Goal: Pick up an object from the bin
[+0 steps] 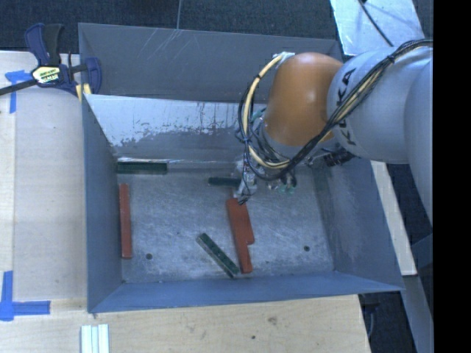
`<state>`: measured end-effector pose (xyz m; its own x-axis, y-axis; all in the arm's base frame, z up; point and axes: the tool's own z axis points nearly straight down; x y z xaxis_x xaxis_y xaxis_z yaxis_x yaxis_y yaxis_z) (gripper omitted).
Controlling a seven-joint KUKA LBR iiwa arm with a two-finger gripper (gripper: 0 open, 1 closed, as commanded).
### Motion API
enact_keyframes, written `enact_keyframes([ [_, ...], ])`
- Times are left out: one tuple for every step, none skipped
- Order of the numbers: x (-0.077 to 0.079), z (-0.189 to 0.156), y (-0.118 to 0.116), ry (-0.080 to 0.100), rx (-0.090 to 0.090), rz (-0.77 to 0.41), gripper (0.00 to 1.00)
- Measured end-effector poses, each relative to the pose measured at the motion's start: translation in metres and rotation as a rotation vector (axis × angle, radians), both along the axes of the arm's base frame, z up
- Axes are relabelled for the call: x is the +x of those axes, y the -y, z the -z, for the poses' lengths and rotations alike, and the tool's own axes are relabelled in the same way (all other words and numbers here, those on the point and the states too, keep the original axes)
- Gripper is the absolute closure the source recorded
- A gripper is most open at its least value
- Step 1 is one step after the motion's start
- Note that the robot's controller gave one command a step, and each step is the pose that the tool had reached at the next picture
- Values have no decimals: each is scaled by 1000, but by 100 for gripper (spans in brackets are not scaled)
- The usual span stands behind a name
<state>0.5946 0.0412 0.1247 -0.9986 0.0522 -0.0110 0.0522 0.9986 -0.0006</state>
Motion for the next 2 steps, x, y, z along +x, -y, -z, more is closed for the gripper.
enact_keyframes([
  [13,3,47,-5,-2,-13,100],
  [0,-109,50,2,0,-18,100],
])
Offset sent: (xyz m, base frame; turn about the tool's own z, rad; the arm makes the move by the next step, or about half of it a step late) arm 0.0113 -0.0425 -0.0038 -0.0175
